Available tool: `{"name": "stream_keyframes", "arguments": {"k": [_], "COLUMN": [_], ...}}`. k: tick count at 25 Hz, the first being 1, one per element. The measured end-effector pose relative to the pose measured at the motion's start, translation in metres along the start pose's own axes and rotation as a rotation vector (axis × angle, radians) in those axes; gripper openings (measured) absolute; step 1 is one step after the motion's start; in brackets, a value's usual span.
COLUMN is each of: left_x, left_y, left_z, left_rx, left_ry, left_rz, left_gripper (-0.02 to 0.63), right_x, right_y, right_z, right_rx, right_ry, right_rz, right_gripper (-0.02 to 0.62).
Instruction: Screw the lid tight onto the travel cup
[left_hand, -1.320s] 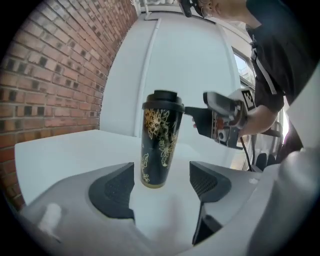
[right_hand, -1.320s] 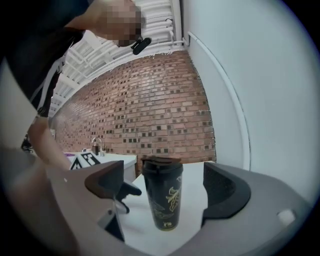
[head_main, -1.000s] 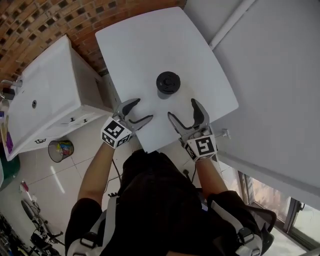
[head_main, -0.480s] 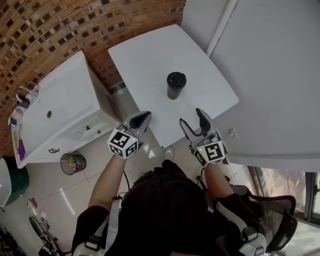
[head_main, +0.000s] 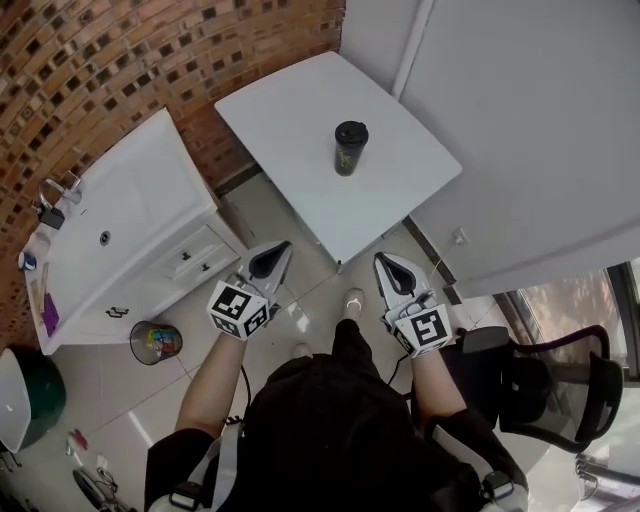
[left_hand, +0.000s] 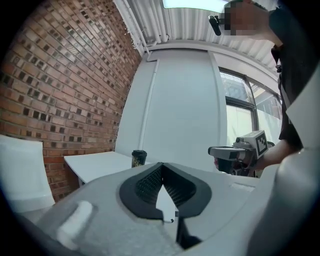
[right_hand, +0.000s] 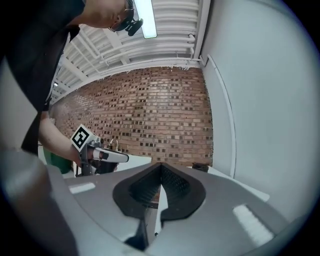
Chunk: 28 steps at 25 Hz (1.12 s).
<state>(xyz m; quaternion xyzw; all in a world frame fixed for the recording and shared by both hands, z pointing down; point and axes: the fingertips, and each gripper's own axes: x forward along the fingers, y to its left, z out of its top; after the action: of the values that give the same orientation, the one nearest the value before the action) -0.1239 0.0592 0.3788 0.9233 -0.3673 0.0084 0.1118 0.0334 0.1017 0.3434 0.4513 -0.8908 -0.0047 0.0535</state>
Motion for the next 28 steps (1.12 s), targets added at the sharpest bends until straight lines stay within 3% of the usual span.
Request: {"name": "stream_keyframes", "arguments": {"k": [6,17,28], "left_x": [-0.02,-0.027,-0.018], "left_y": [-0.03,-0.056,-0.079], "left_z": [0.018,0.049,0.042], "left_rx": [0.02,-0.012,0.005], "left_ry": [-0.041,-0.167,-0.168], "left_rz": [-0.01,0.058,0.027], "left_gripper": [0.001,0.002,0.002], "right_x": [-0.04,-0.07,-0.07], "right_y": [-0.003,-0.027,-0.034], "right_z": [0.0,0.007,0.02], "right_rx": [0.029,-0.015,-0.001], "right_ry": [0.0,-0.022,-0.083], "right_rz": [-0.037,-0.031,-0.002], "right_gripper": [0.0,0.0,0.0]}}
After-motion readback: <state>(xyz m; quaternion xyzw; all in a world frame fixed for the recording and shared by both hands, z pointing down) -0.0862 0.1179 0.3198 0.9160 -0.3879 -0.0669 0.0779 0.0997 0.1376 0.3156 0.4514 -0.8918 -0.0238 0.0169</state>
